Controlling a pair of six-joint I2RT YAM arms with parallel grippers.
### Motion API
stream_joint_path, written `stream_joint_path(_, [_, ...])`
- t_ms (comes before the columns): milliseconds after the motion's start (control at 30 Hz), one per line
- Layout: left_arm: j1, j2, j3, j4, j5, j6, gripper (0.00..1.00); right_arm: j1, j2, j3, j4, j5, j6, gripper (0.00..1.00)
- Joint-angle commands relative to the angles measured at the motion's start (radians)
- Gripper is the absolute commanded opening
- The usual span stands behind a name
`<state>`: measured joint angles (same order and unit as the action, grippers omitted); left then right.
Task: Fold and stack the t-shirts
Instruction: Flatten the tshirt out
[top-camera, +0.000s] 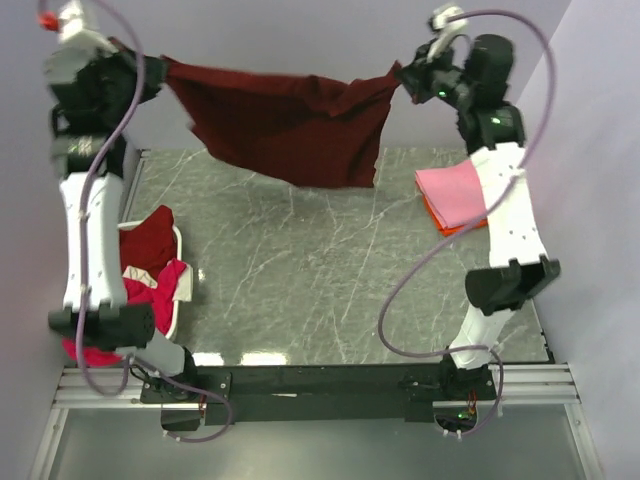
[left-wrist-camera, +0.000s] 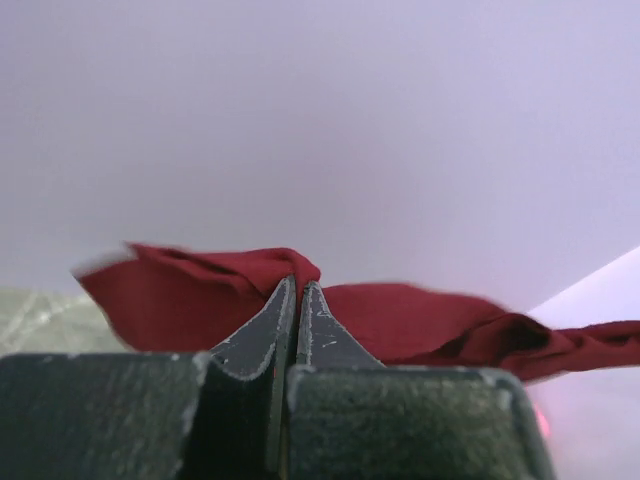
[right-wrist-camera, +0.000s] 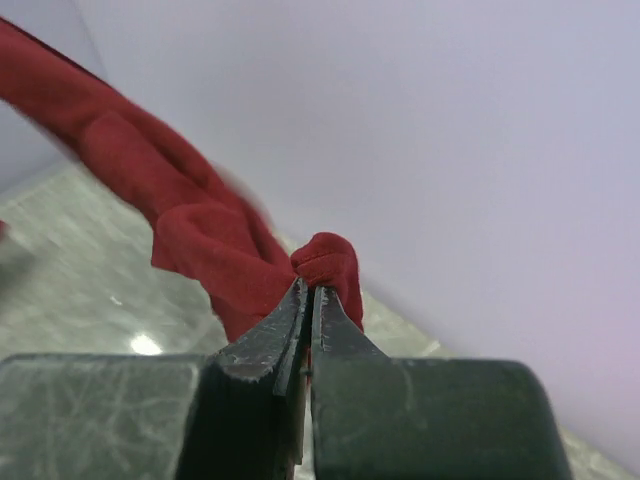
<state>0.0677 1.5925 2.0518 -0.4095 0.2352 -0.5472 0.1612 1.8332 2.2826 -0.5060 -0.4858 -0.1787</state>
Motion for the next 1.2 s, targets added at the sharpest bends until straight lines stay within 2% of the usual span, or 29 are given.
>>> stream_joint_path(0, [0.026, -0.210, -0.071, 0.066, 0.111, -0.019, 0.00, -0.051, -0.194, -0.039, 0.099, -0.144, 0.120, 0.00])
stream_joint_path(67, [0.027, -0.357, -0.242, 0.103, 0.124, -0.013, 0.00, -0.089, -0.323, -0.153, 0.130, -0.189, 0.111, 0.00])
stream_joint_path(100, [0.027, -0.406, -0.304, 0.106, 0.134, -0.007, 0.00, -0.101, -0.369, -0.287, 0.133, -0.227, 0.091, 0.00])
stream_joint_path(133, [0.026, -0.502, -0.438, 0.107, 0.165, -0.004, 0.01, -0.117, -0.453, -0.360, 0.129, -0.241, 0.061, 0.00])
stream_joint_path(233, [0.026, -0.693, -0.646, 0.097, 0.234, 0.004, 0.00, -0.141, -0.613, -0.647, 0.072, -0.281, -0.079, 0.00])
stream_joint_path(267, [0.026, -0.738, -0.768, 0.078, 0.263, 0.001, 0.00, -0.149, -0.646, -0.722, 0.014, -0.296, -0.114, 0.00])
stream_joint_path(300, [0.026, -0.778, -0.826, 0.066, 0.298, 0.004, 0.00, -0.153, -0.676, -0.858, -0.035, -0.318, -0.216, 0.00])
stream_joint_path(333, [0.026, -0.849, -0.919, 0.042, 0.364, 0.007, 0.00, -0.154, -0.722, -0.918, -0.098, -0.323, -0.282, 0.00])
stream_joint_path(367, [0.026, -0.883, -0.965, 0.022, 0.407, 0.013, 0.00, -0.155, -0.744, -1.040, -0.220, -0.318, -0.418, 0.00])
stream_joint_path(433, [0.026, -0.977, -1.089, -0.029, 0.565, 0.056, 0.00, -0.155, -0.805, -1.156, -0.345, -0.222, -0.556, 0.00])
stream_joint_path(467, [0.027, -1.009, -1.126, -0.049, 0.608, 0.065, 0.00, -0.157, -0.833, -1.267, -0.417, -0.170, -0.630, 0.00])
stream_joint_path(567, [0.014, -1.077, -1.249, -0.152, 0.774, 0.122, 0.01, -0.236, -0.980, -1.440, -0.504, -0.015, -0.732, 0.00])
stream_joint_path(633, [-0.009, -1.101, -1.379, -0.097, 0.864, 0.047, 0.01, -0.282, -1.090, -1.489, -0.563, 0.051, -0.783, 0.01])
stream_joint_path(667, [-0.025, -1.111, -1.412, -0.085, 0.915, 0.032, 0.01, -0.288, -1.121, -1.518, -0.583, 0.135, -0.780, 0.17])
stream_joint_path(733, [-0.055, -1.121, -1.461, -0.060, 0.902, -0.002, 0.01, -0.296, -1.173, -1.532, -0.575, 0.220, -0.766, 0.34])
stream_joint_path(767, [-0.063, -1.123, -1.464, -0.057, 0.900, -0.010, 0.25, -0.296, -1.180, -1.528, -0.557, 0.245, -0.737, 0.51])
stream_joint_path(833, [-0.121, -1.114, -1.423, -0.080, 0.883, 0.013, 0.53, -0.298, -1.161, -1.510, -0.534, 0.271, -0.710, 0.60])
stream_joint_path(867, [-0.135, -1.108, -1.399, -0.122, 0.868, 0.032, 0.70, -0.298, -1.143, -1.475, -0.513, 0.253, -0.685, 0.62])
stream_joint_path(967, [-0.146, -1.076, -1.293, -0.156, 0.770, 0.098, 0.79, -0.298, -1.013, -1.395, -0.464, 0.130, -0.628, 0.63])
stream_joint_path(1100, [-0.146, -0.959, -1.219, -0.080, 0.525, 0.035, 0.77, -0.275, -0.757, -1.287, -0.358, -0.130, -0.533, 0.63])
stream_joint_path(1133, [-0.146, -0.886, -1.207, -0.062, 0.424, 0.023, 0.77, -0.261, -0.632, -1.260, -0.321, -0.164, -0.486, 0.62])
stream_joint_path(1167, [-0.146, -0.844, -1.205, -0.039, 0.388, 0.006, 0.74, -0.231, -0.567, -1.187, -0.268, -0.178, -0.400, 0.60])
